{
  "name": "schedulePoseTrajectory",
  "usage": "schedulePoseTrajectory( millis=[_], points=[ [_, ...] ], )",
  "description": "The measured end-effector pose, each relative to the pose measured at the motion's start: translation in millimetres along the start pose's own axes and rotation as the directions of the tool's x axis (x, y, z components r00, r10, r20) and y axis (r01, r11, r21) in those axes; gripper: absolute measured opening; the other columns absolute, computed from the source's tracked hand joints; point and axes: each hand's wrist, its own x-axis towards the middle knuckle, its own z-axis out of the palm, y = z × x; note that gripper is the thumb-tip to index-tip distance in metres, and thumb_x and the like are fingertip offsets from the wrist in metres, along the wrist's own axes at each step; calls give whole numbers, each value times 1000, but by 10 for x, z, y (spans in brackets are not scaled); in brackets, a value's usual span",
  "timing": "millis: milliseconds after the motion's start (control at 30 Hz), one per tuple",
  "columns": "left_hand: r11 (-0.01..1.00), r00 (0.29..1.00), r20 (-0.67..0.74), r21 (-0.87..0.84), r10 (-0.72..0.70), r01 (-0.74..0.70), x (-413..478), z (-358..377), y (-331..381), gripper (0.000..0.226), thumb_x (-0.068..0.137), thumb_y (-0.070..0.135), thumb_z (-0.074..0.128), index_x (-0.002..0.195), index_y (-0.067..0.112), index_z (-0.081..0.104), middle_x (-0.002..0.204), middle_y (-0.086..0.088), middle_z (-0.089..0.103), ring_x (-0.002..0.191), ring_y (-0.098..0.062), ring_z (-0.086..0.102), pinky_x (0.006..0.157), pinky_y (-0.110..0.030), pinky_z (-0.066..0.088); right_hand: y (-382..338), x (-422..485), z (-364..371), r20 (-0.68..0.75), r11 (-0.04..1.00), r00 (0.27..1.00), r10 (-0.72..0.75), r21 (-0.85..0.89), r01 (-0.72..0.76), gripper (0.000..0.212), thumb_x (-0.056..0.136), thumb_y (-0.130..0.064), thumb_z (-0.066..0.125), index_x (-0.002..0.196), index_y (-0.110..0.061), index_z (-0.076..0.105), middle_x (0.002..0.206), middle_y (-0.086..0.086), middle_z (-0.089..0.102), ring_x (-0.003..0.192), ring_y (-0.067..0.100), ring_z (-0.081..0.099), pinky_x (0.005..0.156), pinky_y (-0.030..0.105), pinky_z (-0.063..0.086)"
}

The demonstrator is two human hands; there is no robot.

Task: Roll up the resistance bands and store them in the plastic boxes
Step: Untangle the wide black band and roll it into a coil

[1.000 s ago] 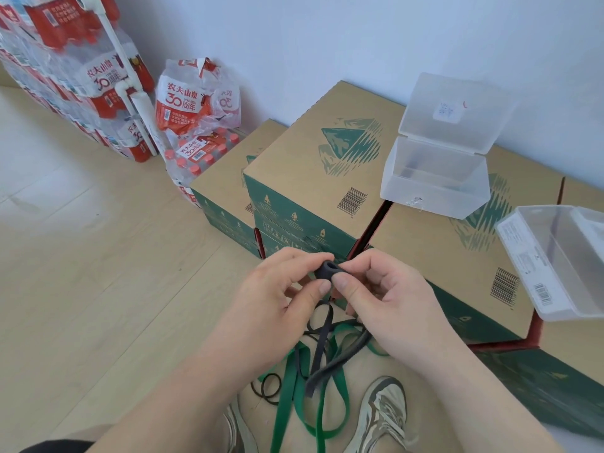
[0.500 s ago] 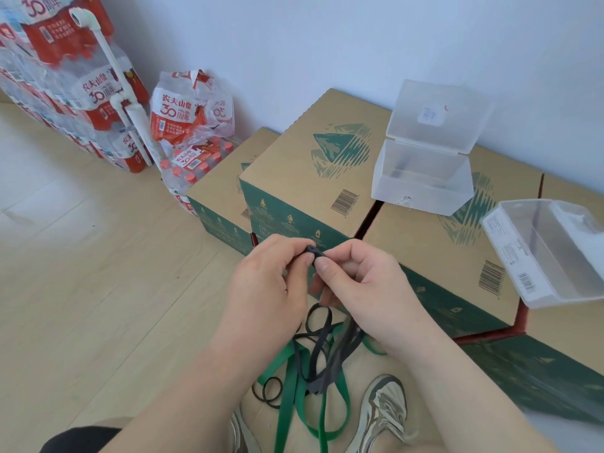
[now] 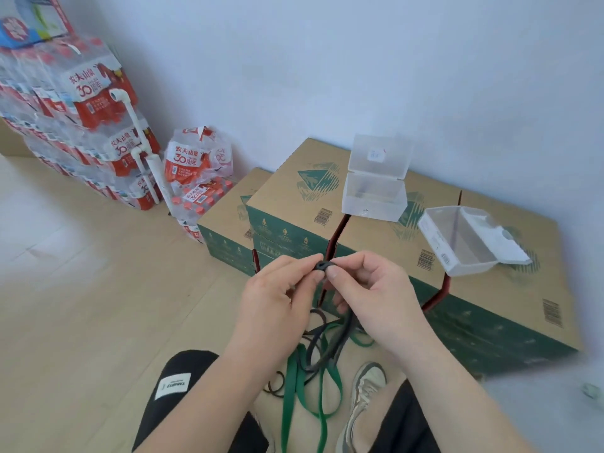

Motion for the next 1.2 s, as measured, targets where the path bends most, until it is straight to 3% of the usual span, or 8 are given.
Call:
schedulePoseTrajectory(
  millis=[133, 300, 467, 633, 800, 933, 1100, 1200],
  points=[
    [996, 996, 26, 33, 87, -88, -136, -275, 470, 29, 99, 8, 64, 126, 17, 72, 100, 10, 69, 95, 0, 63, 81, -7, 45, -364, -404, -112, -25, 997, 998, -50, 49, 51, 6, 91, -18, 78, 91, -22, 74, 83, 5, 79, 74, 22, 73, 71, 32, 62],
    [990, 992, 48, 82, 114, -118, -421, -366, 780, 26, 101, 13, 61, 125, 19, 72, 102, 14, 67, 94, 1, 61, 79, -7, 45, -487, -877, -224, -77, 996, 994, -81, -32, 79, 11, 91, -19, 77, 85, -26, 72, 78, -4, 77, 71, 12, 72, 70, 26, 59],
    [993, 988, -114, 75, 100, -92, -635, -292, 1020, 20, 98, 17, 57, 111, 16, 72, 95, 10, 66, 90, -6, 61, 75, -24, 52, -534, -1223, -201, -108, 995, 993, -57, 79, 65, 11, 91, -14, 76, 85, -23, 73, 77, -1, 79, 68, 14, 72, 70, 40, 62],
    [986, 972, -173, 81, 160, -148, -699, -264, 1151, 20, 99, 18, 57, 108, 12, 74, 95, 6, 67, 89, -13, 63, 75, -28, 53, -555, -1355, -265, -147, 965, 989, -3, 258, 42, 3, 88, -13, 78, 89, -12, 75, 79, 7, 80, 67, 18, 75, 67, 32, 57],
    [981, 963, -188, 42, 193, -189, -767, -184, 1142, 21, 98, 15, 61, 111, 8, 76, 95, 4, 70, 87, -13, 66, 74, -29, 55, -515, -1424, -280, -201, 942, 980, 10, 331, 58, 6, 89, -10, 76, 84, -6, 76, 75, 15, 78, 68, 26, 75, 68, 36, 62],
    [980, 961, -200, -8, 193, -198, -779, -208, 1177, 23, 94, 13, 68, 114, 8, 78, 95, 5, 73, 85, -11, 69, 74, -26, 56, -551, -1459, -271, -219, 911, 976, 2, 403, 89, 8, 89, -6, 74, 81, -6, 76, 74, 13, 78, 65, 19, 74, 63, 23, 58],
    [978, 959, -205, -29, 197, -207, -801, -302, 1174, 19, 88, 15, 76, 105, 11, 82, 91, 7, 76, 81, -10, 71, 69, -28, 58, -557, -1465, -261, -212, 907, 976, -45, 401, 129, 13, 88, -3, 74, 77, -9, 77, 73, 11, 78, 64, 15, 74, 63, 18, 57],
    [977, 958, -200, -21, 203, -211, -805, -373, 1181, 10, 86, 15, 80, 95, 13, 84, 83, 8, 75, 74, -11, 70, 63, -30, 57, -554, -1489, -253, -170, 911, 982, -77, 388, 138, 4, 80, -14, 77, 78, -11, 78, 77, 12, 79, 68, 18, 75, 66, 21, 58]
  ],
)
